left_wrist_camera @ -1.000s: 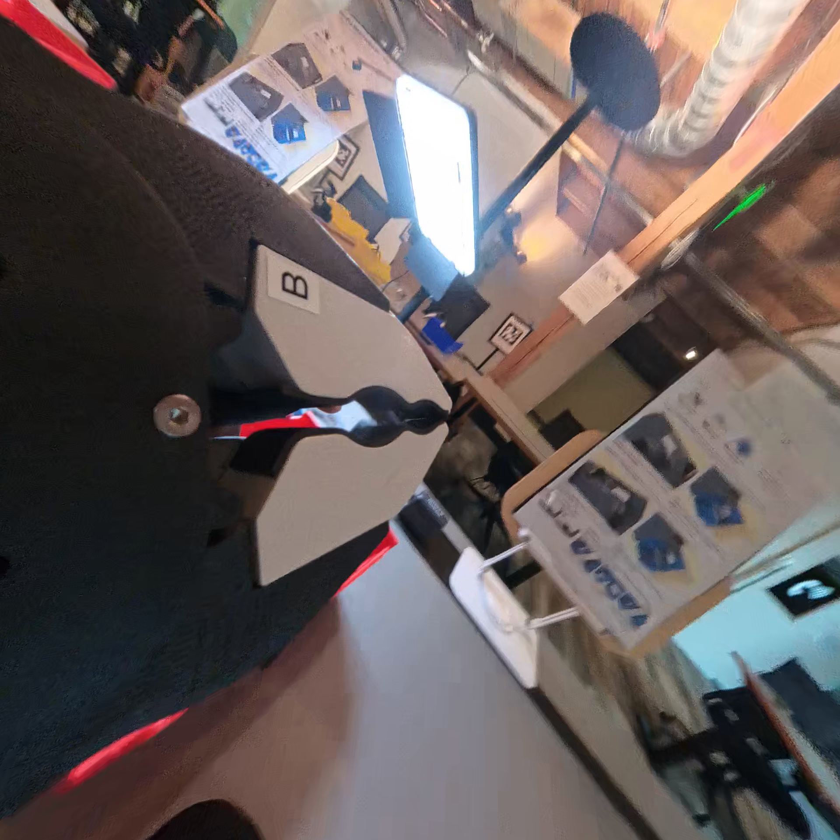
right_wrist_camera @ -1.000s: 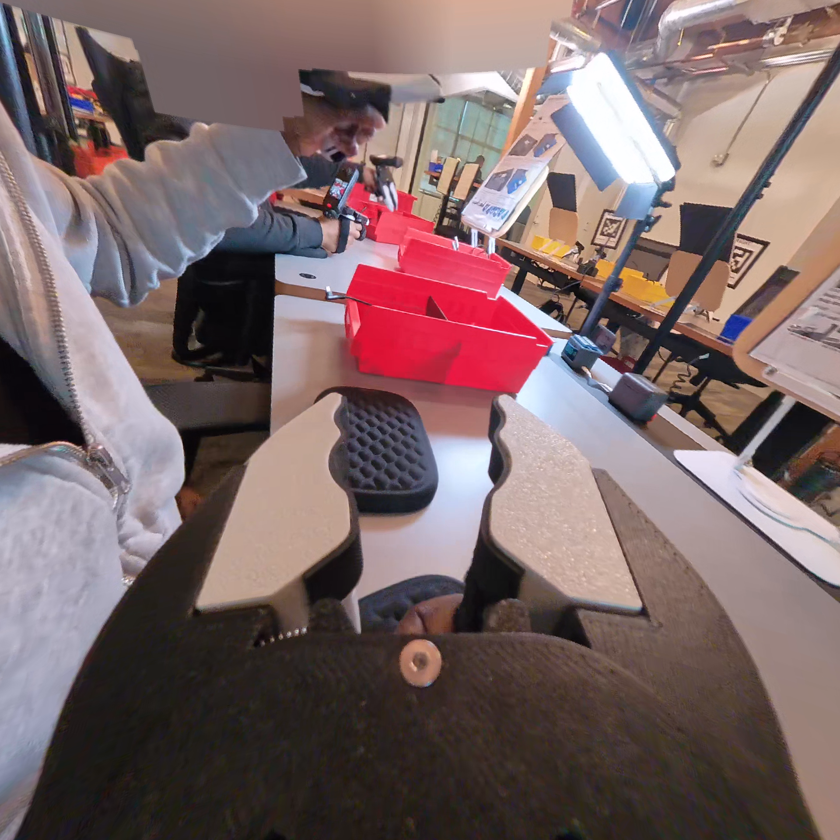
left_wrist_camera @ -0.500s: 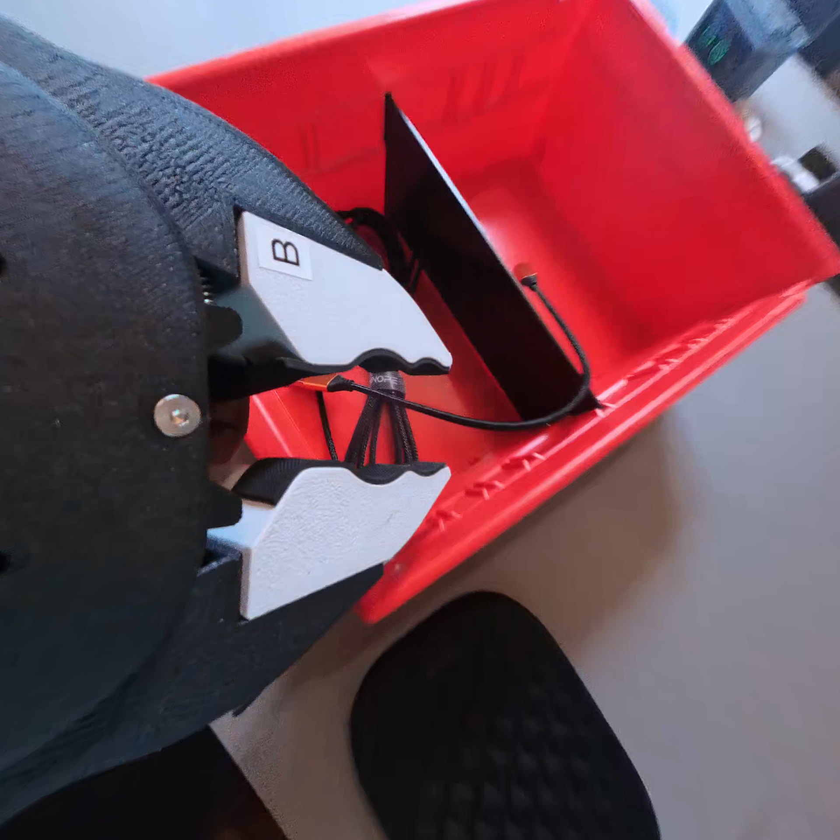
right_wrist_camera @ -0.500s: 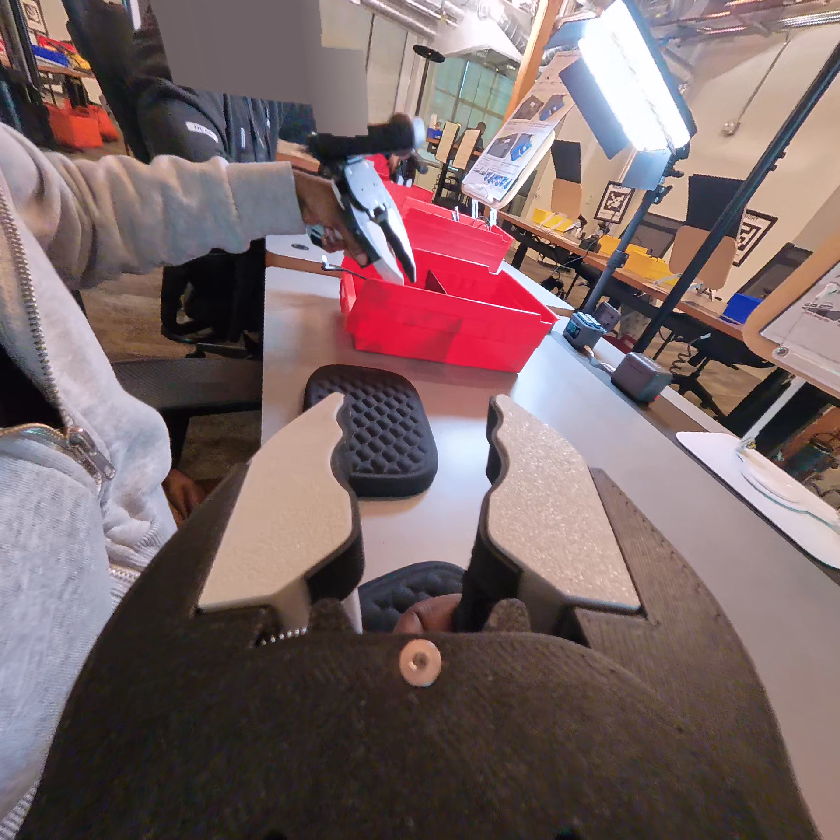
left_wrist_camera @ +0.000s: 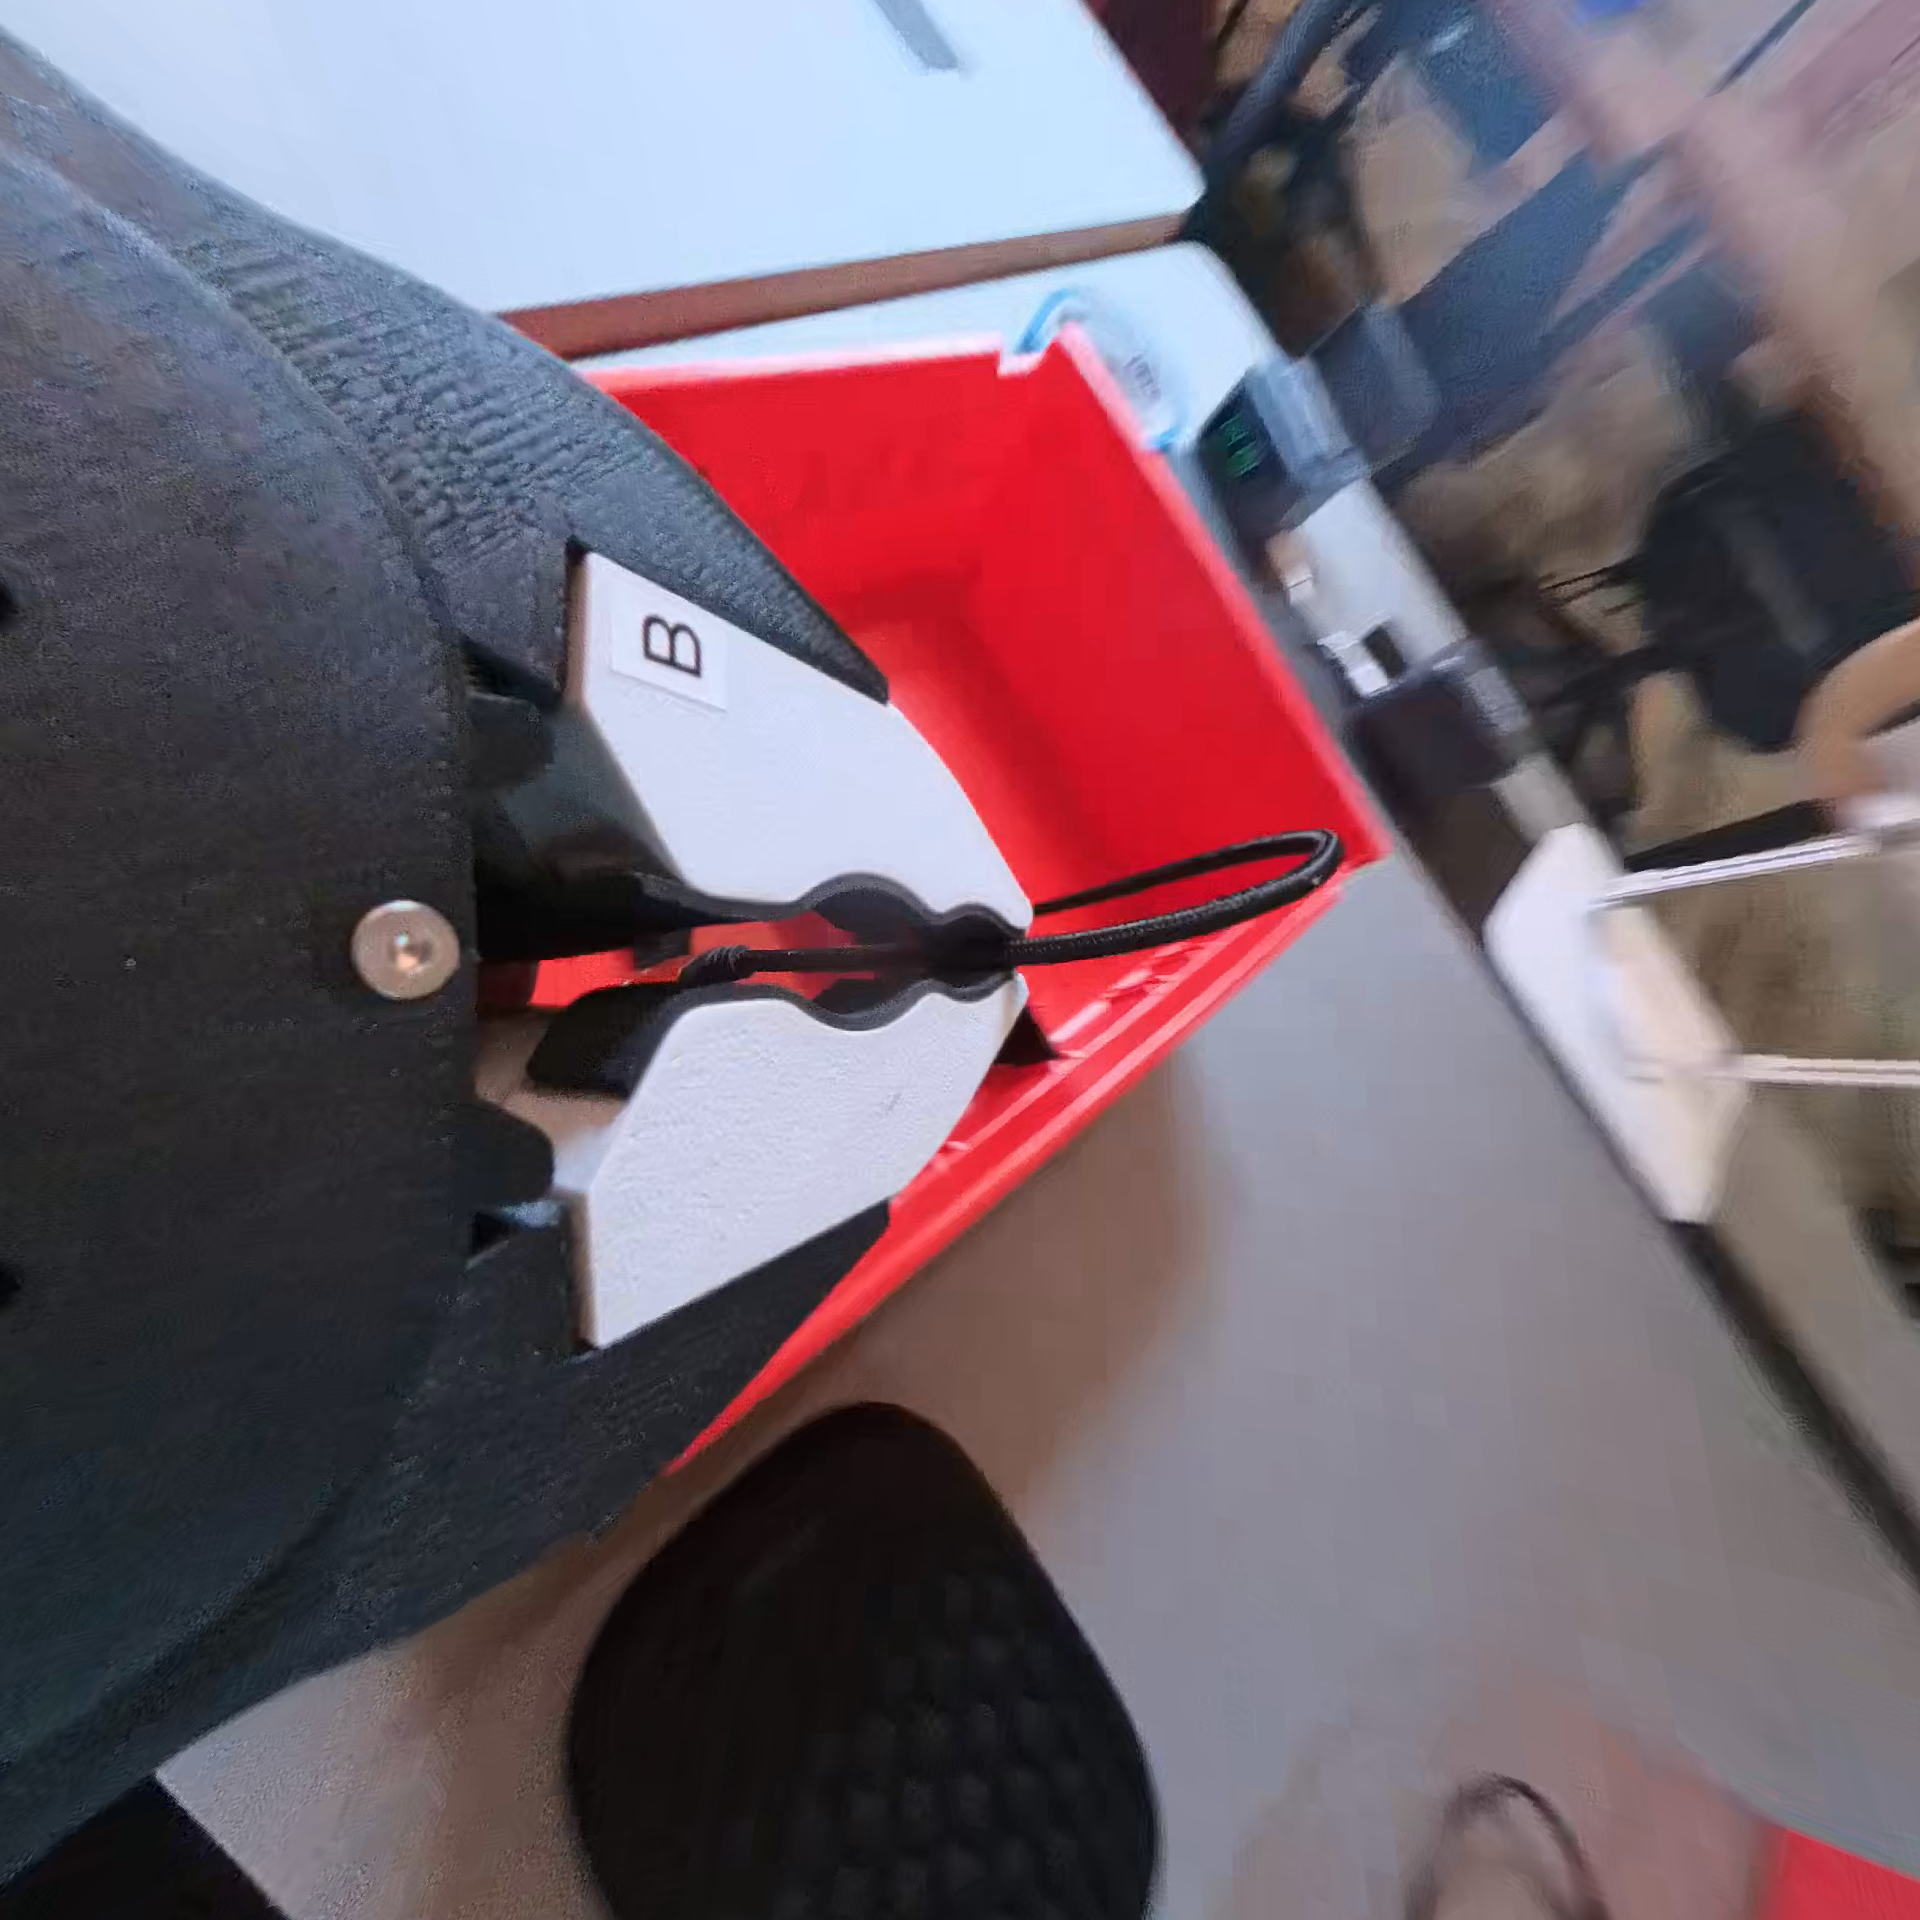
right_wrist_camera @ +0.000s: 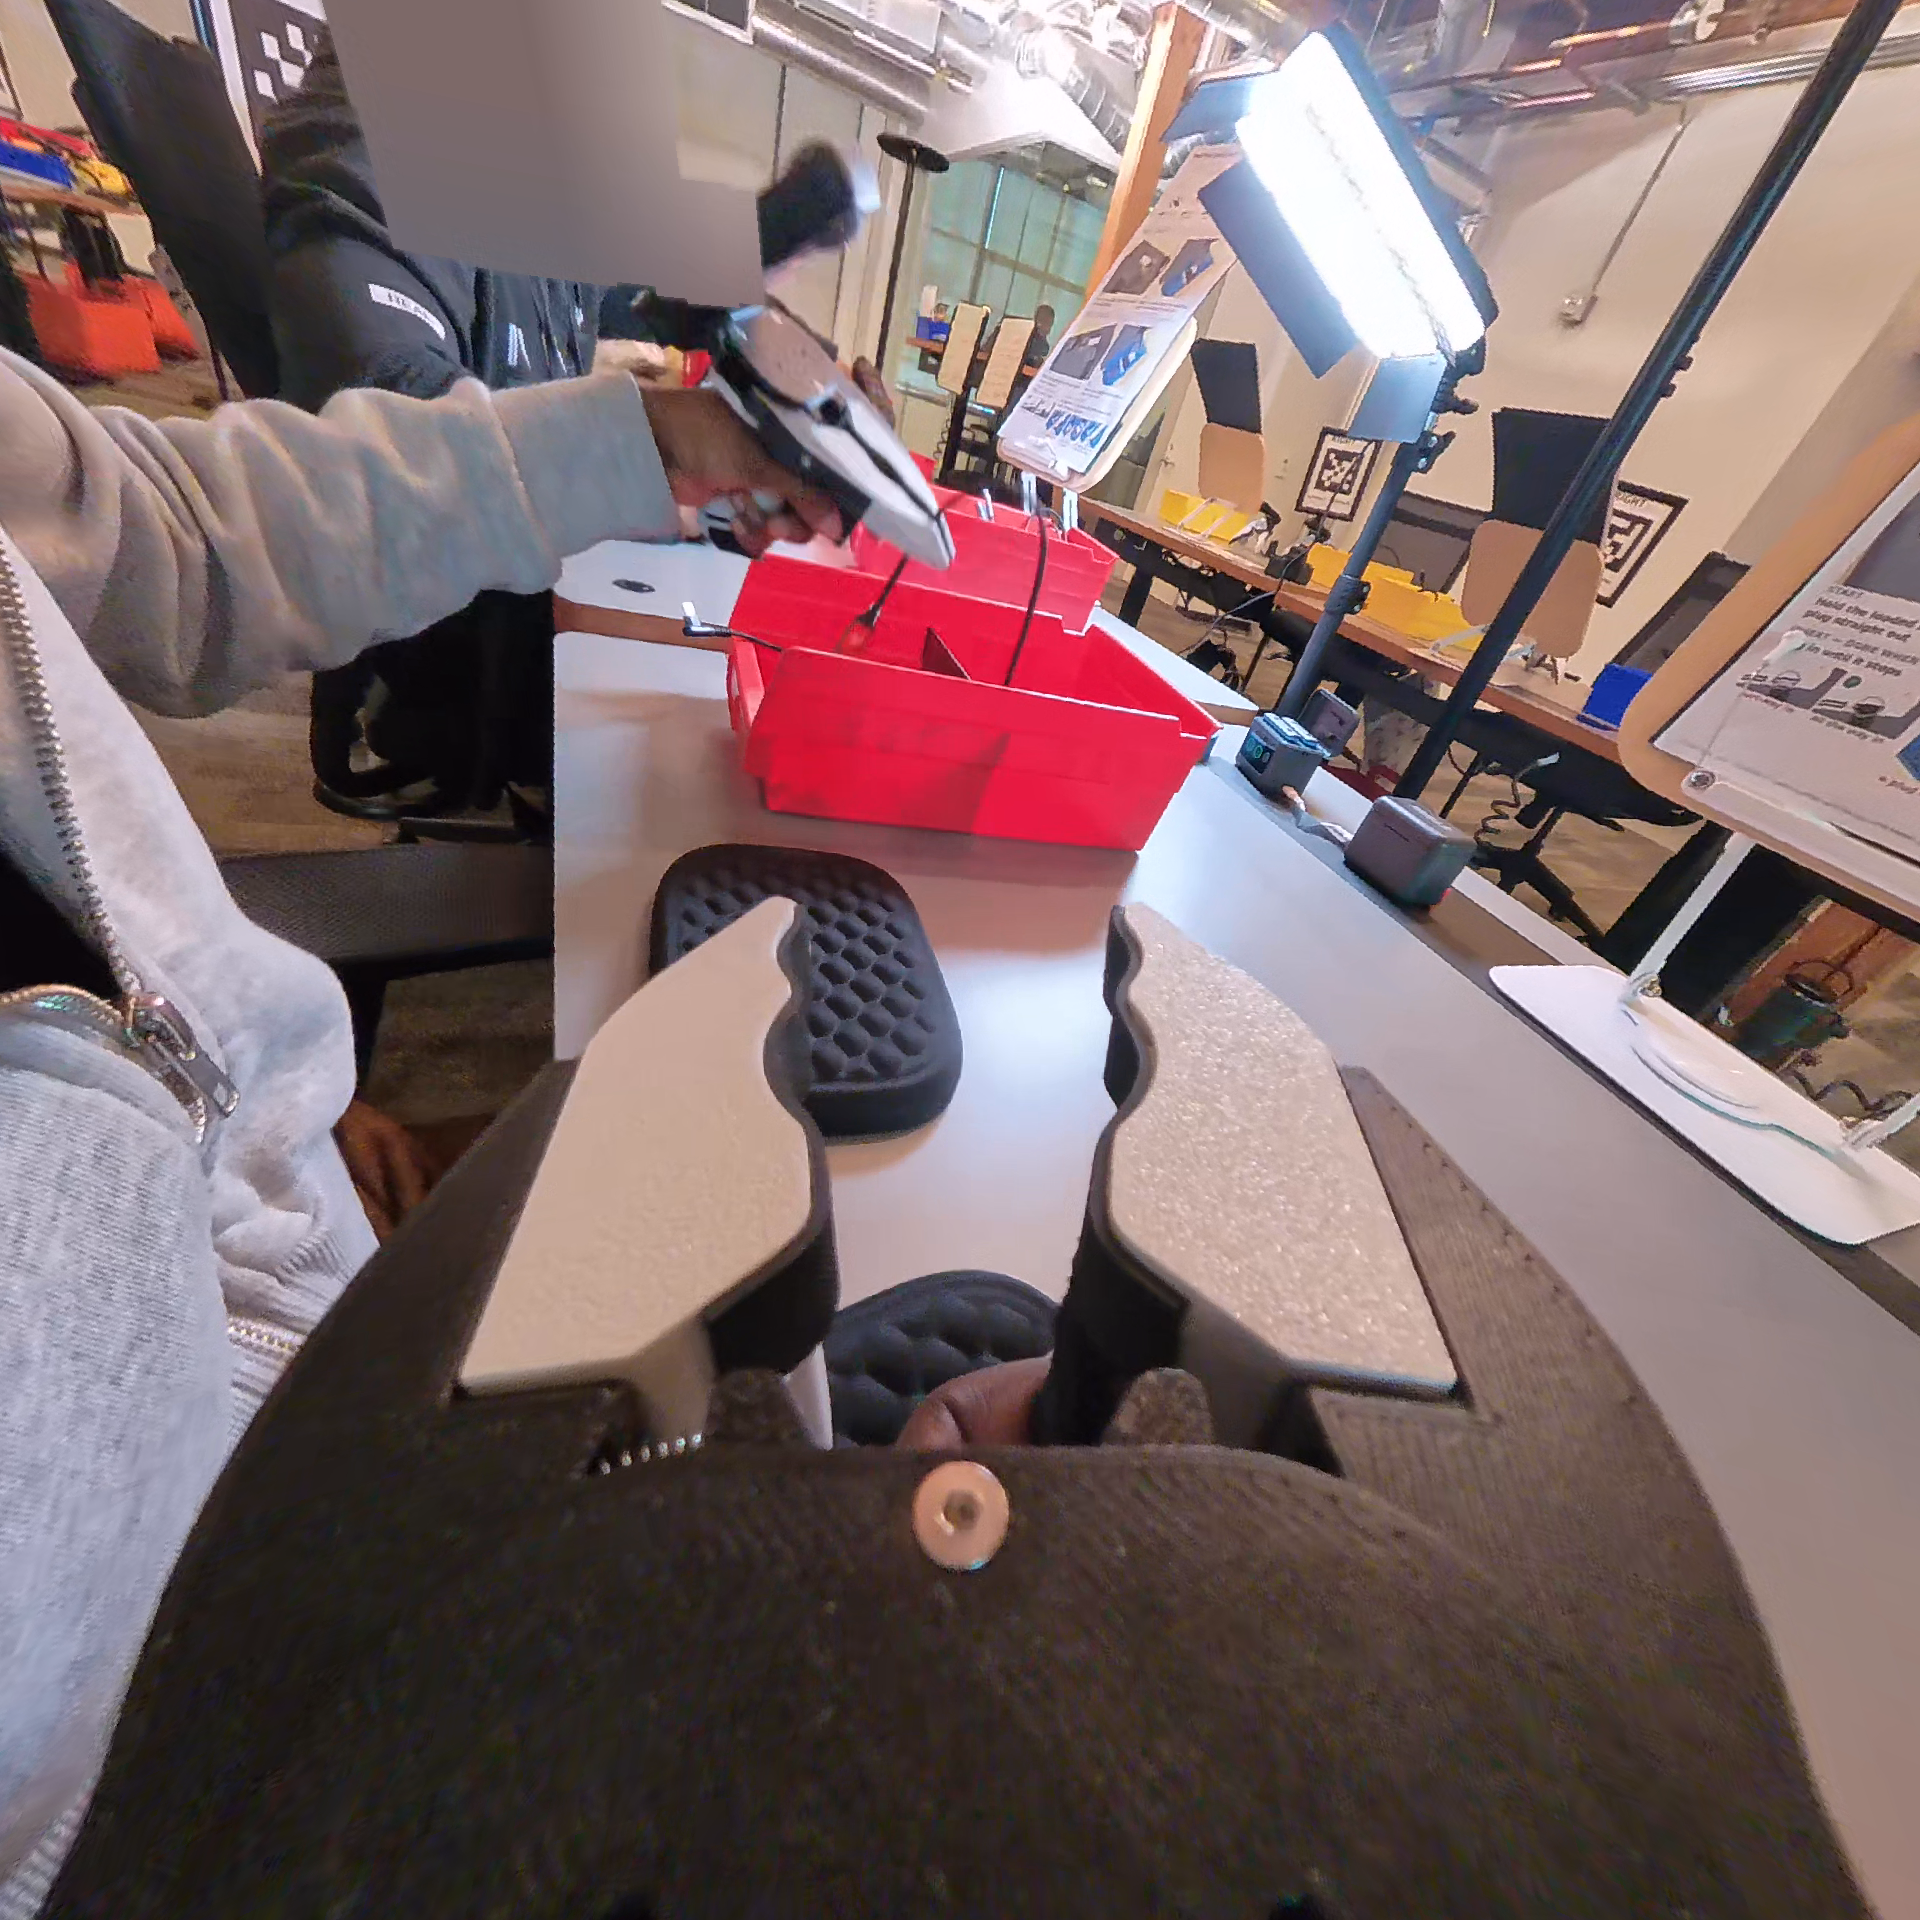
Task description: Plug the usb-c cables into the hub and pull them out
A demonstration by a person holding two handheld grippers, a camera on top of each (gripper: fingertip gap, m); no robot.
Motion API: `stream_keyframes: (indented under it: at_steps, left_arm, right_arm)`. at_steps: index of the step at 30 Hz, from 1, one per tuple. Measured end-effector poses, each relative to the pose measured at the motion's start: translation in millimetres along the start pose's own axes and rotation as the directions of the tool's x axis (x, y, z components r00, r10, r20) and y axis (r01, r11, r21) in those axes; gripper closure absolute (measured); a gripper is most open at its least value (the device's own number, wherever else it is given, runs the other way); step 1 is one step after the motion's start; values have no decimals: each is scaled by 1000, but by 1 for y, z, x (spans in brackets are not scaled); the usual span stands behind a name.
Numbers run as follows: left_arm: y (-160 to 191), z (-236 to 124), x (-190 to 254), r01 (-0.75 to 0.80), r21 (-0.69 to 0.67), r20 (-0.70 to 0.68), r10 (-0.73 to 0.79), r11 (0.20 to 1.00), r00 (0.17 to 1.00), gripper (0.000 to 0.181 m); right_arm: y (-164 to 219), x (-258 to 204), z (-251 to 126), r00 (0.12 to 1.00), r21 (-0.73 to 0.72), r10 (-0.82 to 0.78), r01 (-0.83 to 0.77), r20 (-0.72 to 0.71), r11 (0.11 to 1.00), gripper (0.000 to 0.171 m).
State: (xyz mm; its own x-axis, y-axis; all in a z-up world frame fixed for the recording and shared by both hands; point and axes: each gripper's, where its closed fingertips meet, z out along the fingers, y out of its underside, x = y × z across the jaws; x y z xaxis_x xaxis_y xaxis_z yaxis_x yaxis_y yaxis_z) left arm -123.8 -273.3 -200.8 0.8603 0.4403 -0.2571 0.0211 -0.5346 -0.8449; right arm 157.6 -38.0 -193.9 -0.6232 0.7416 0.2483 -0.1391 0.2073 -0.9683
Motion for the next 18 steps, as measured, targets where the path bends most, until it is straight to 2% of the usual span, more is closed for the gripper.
stream_keyframes:
  at_steps: [1,6,11,15,18]
  left_arm:
    - [-17,-10,0,-6,73,6,6,997,1000,176]
    - [-85,-55,23,-70,332,-6,77,941,997,178]
    - [-125,-78,77,-75,492,-86,134,867,987,177]
    - [-147,-88,126,57,620,-223,106,782,969,177]
    - [-154,-90,162,192,670,-365,93,717,926,177]
  right_arm:
    - [-1,0,0,1000,7,11,-11,3,1000,117]
    - [-3,-7,7,998,32,58,-59,26,998,118]
    - [-5,-13,17,995,60,93,-95,44,994,115]
    - [-14,-4,23,994,148,102,-96,-32,984,107]
    - [-33,12,18,982,337,117,-60,-151,940,101]
